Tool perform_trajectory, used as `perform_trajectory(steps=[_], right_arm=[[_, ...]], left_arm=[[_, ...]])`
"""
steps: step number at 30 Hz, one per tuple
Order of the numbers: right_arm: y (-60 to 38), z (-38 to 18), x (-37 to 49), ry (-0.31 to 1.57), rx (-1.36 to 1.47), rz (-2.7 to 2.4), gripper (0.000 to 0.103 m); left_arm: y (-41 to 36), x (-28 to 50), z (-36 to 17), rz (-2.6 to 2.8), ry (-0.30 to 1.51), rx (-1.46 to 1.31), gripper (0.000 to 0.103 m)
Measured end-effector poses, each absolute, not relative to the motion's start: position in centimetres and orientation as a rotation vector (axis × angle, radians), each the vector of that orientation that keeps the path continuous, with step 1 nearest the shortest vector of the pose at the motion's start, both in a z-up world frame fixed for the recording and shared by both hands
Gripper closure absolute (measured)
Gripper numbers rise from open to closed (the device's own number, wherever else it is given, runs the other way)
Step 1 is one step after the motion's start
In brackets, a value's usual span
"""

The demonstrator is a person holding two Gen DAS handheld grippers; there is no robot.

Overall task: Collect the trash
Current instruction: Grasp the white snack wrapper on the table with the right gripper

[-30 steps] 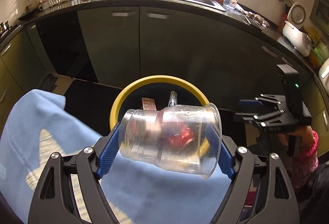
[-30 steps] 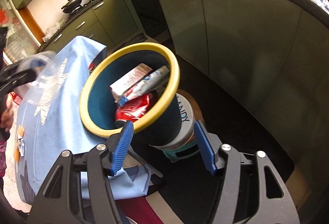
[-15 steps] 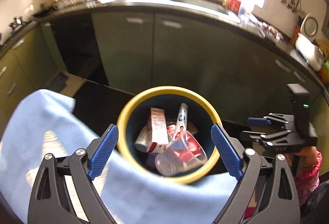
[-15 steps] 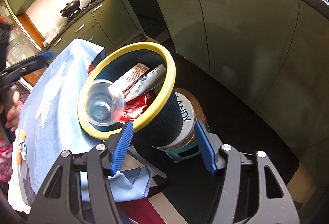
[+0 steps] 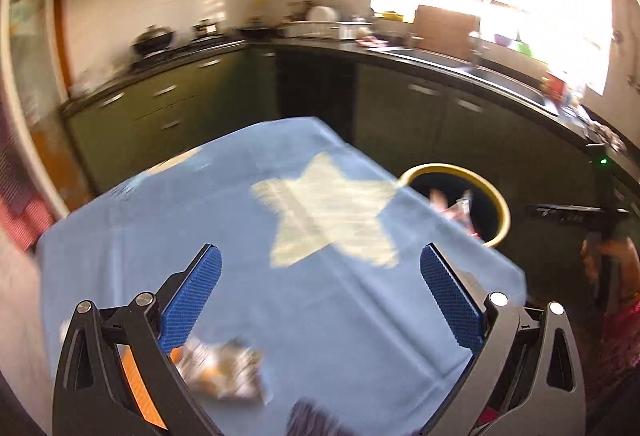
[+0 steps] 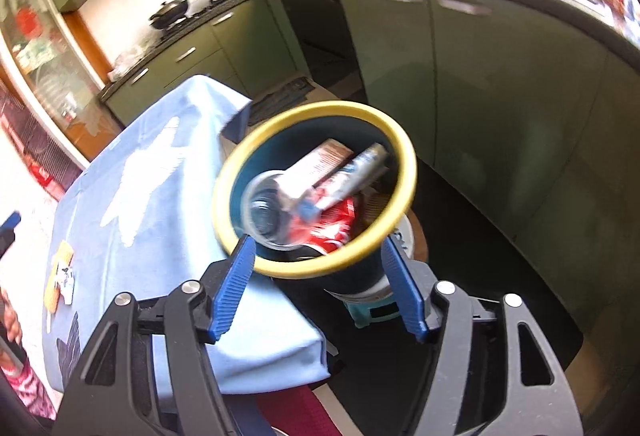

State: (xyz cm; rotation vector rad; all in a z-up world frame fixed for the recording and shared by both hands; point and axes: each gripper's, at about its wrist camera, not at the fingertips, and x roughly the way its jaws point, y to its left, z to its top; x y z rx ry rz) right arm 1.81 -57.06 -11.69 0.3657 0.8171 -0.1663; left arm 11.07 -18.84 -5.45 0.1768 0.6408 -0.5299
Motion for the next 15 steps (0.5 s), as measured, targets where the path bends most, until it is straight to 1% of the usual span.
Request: perform_trajectory(steps=[4, 8, 15], right_arm=[[-52.5, -10.6, 3.5, 0.812, 0.296, -0.093, 0.038], [-46.9, -9.9, 5.5, 0.821, 0.227, 0.042, 0.038], [-33.8, -10.6, 9.0, 0.874, 0.059, 0.404, 0.038]], left_arm=[[-11.7, 8.8, -6.0, -0.377, 0.649, 0.145, 0.005], [-6.3, 7.2, -6.5, -0.268, 0.648, 0.138, 0.005], [-0.2, 6.1, -7.6, -0.175, 0.664, 0.107, 0.005]])
